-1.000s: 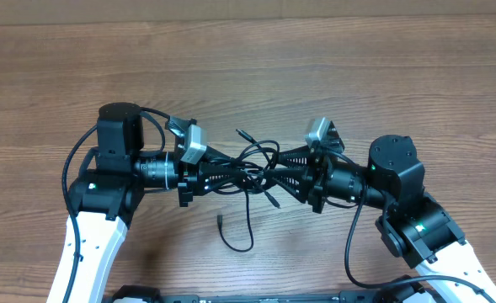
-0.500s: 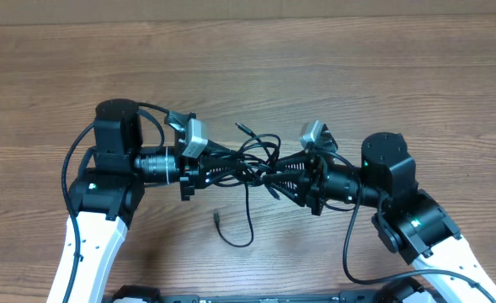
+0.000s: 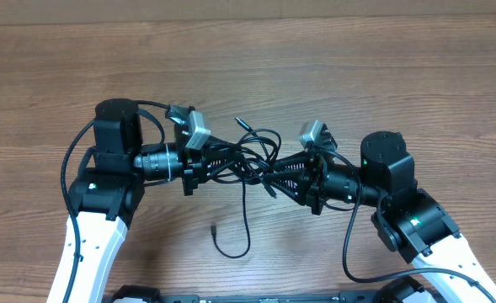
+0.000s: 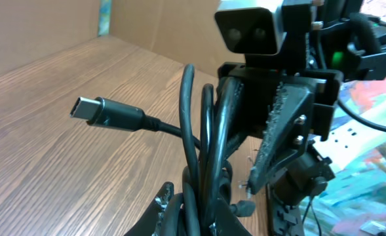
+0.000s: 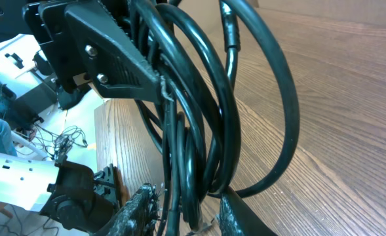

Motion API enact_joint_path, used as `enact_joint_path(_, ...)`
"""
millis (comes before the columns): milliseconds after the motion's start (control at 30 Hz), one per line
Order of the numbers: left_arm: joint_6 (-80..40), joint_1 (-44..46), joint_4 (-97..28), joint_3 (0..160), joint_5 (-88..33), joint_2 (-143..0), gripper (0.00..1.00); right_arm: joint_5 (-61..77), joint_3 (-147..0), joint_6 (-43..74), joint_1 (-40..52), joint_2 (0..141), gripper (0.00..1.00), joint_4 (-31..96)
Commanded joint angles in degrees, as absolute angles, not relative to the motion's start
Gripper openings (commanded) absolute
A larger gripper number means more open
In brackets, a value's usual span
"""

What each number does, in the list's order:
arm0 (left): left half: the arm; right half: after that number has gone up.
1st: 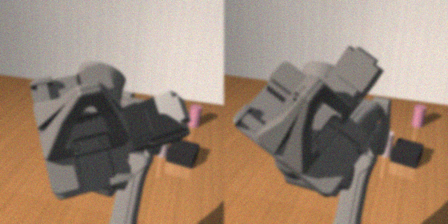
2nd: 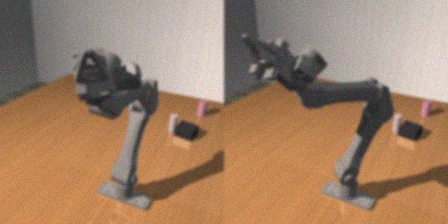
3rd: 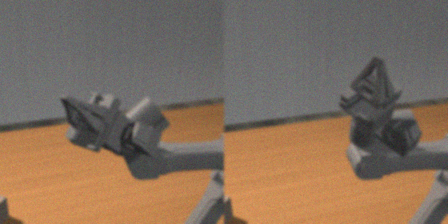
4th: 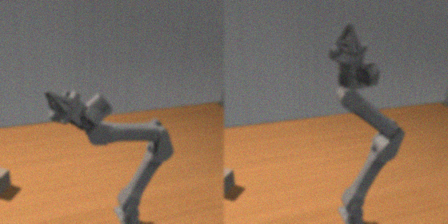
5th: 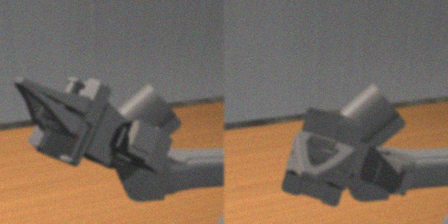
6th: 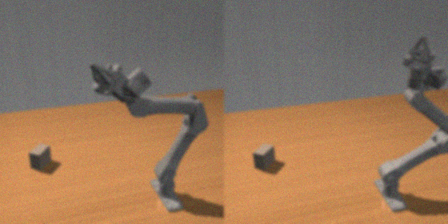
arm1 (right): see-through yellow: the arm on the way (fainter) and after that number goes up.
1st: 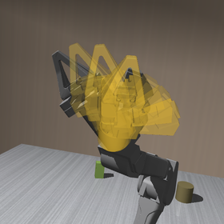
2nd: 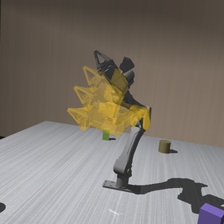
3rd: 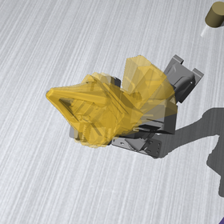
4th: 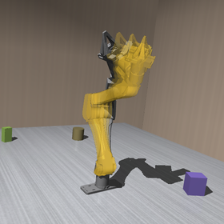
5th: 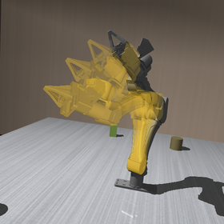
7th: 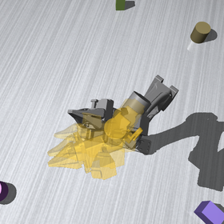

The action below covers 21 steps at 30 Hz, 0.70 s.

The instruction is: Untangle cables

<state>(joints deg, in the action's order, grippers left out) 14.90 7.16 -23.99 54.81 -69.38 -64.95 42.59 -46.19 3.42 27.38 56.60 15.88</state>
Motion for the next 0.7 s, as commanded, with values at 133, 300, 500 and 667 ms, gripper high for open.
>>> enact_joint_path(133, 12.6, 7.5, -23.8, 56.0, -62.5, -65.1, 0.04, 42.6, -47.7, 3.4, 27.2, 56.4, 0.29, 14.6)
enact_joint_path(300, 12.6, 7.5, -23.8, 56.0, -61.4, -65.1, 0.04, 41.6, -47.7, 3.4, 27.2, 56.4, 0.29, 13.8)
enact_joint_path(500, 12.6, 7.9, -23.9, 56.0, -63.5, -65.1, 0.04, 41.6, -47.7, 3.4, 27.2, 56.4, 0.29, 11.3)
enact_joint_path(667, 12.6, 9.5, -23.9, 56.0, -67.5, -65.1, 0.04, 41.6, -47.7, 3.4, 27.2, 56.4, 0.3, 7.7)
